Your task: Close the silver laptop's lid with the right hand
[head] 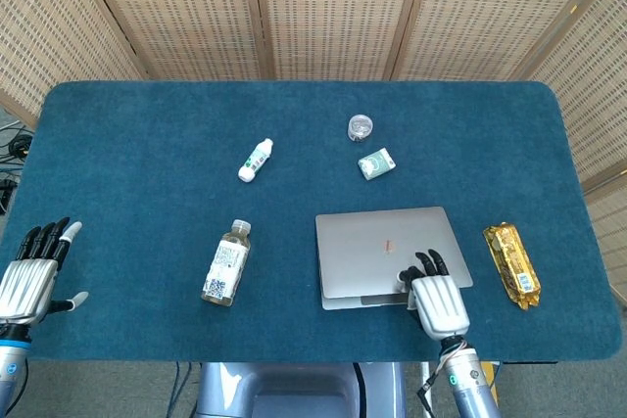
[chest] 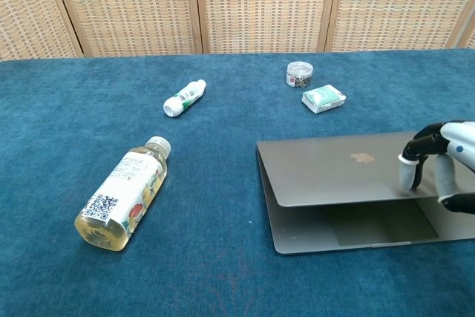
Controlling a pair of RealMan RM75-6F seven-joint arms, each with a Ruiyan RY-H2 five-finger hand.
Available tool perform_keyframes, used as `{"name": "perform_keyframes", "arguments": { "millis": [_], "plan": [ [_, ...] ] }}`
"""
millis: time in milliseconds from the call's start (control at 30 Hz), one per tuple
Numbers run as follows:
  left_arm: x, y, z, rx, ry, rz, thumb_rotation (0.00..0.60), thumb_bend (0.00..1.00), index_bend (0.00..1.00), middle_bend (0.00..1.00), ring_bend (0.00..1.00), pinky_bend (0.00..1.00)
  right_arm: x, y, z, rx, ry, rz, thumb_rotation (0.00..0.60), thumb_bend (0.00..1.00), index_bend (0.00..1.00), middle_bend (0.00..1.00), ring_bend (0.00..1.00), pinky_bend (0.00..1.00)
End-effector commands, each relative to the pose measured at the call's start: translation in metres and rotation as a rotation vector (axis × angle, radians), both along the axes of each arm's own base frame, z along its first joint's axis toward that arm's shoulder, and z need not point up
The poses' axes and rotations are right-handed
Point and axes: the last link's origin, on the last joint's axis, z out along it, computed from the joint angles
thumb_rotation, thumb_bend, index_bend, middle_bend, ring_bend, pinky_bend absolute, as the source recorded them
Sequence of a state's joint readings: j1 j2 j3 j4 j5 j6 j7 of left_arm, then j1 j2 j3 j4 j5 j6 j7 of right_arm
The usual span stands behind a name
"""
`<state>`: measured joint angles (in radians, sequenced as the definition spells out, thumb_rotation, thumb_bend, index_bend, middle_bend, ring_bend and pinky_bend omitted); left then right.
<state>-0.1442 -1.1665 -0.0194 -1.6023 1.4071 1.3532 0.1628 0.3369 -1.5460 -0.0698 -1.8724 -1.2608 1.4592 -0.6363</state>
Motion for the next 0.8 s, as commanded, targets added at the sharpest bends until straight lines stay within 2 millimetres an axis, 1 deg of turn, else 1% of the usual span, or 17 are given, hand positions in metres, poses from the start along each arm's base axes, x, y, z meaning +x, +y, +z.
{"name": "perform_keyframes", "arguments": {
  "millis": [33, 67, 300, 600, 800],
  "plan": [
    [0.000, 0.000, 0.000, 0.000, -0.001, 0.000, 0.600, 0.10, 0.00, 0.00, 0.00, 0.00, -0.001, 0.002, -0.005, 0.014, 0.008, 0.000, 0.600, 1.00, 0.48, 0.45, 0.17, 0.09],
    [0.000, 0.000, 0.000, 0.000, 0.000, -0.002, 0.600, 0.10, 0.00, 0.00, 0.00, 0.00, -0.005, 0.004, -0.009, 0.032, 0.015, -0.009, 0.600, 1.00, 0.48, 0.45, 0.17, 0.09],
    [0.001, 0.000, -0.001, -0.001, 0.003, -0.001, 0.600, 0.10, 0.00, 0.00, 0.00, 0.00, -0.012, 0.006, -0.018, 0.057, 0.030, -0.023, 0.600, 1.00, 0.48, 0.45, 0.17, 0.09],
    [0.001, -0.001, -0.001, -0.001, 0.003, -0.003, 0.600, 0.10, 0.00, 0.00, 0.00, 0.00, -0.017, 0.009, -0.030, 0.091, 0.043, -0.025, 0.600, 1.00, 0.48, 0.45, 0.17, 0.09],
    [0.001, 0.000, 0.000, 0.003, 0.001, -0.001, 0.600, 0.10, 0.00, 0.00, 0.00, 0.00, -0.020, 0.006, -0.032, 0.088, 0.055, -0.032, 0.600, 1.00, 0.48, 0.44, 0.17, 0.10]
  ]
}}
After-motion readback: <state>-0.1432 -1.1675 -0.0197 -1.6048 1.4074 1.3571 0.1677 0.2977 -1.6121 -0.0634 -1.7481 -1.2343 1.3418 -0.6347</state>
